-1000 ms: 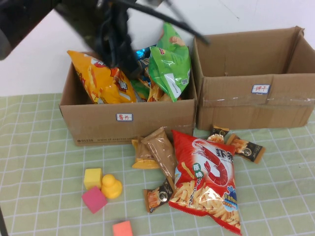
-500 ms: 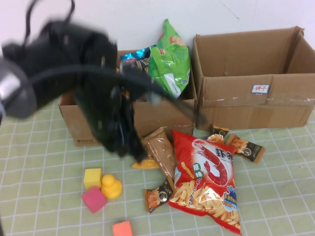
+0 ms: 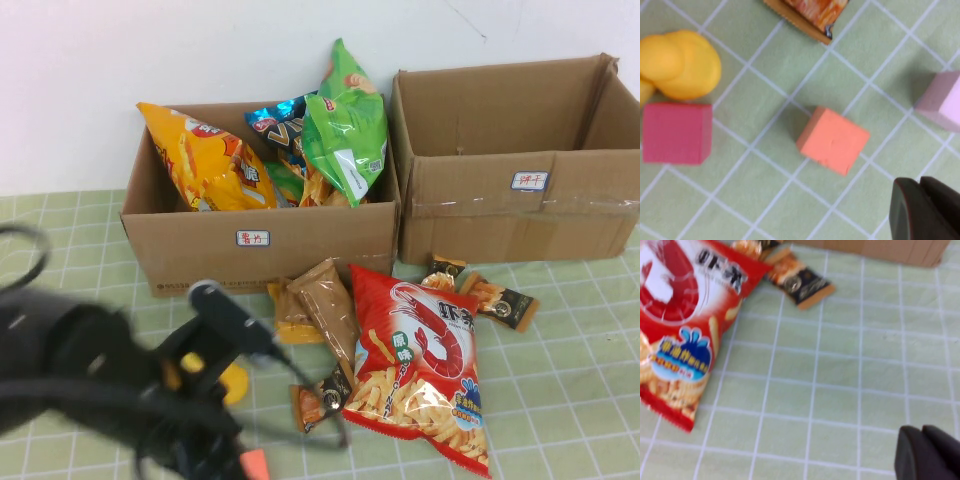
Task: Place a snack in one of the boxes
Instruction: Pick up the biscuit
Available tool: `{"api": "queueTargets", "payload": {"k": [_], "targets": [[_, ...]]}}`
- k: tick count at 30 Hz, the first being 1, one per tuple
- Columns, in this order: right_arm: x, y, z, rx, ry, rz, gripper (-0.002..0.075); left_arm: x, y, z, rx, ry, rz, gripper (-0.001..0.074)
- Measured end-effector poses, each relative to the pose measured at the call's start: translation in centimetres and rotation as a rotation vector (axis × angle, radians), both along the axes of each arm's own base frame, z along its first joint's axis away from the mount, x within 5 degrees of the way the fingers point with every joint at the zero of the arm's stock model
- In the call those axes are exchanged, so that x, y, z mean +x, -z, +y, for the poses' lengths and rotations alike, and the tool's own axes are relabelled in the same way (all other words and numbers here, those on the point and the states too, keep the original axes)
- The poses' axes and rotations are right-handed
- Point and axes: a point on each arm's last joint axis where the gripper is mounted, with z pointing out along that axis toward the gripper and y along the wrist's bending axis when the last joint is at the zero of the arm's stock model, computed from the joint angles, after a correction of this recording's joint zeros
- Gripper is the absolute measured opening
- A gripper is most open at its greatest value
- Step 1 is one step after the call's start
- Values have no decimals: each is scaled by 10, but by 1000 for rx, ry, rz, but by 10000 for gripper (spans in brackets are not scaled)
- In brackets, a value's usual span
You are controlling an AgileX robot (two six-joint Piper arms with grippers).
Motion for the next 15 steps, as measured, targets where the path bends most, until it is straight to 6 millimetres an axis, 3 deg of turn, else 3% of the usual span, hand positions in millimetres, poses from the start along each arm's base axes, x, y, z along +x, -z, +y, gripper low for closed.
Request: {"api": "queueTargets", "payload": {"k": [7, 12, 15], "targets": [[25, 8, 18, -59, -109, 122, -2, -42, -17, 29, -57, 4, -197, 0], [57, 14, 33, -105, -177, 170, 6, -77, -36, 51, -116, 9, -343, 0], [79, 18, 41, -110, -185, 185, 58, -97, -48, 63, -151, 12, -397, 0]]}}
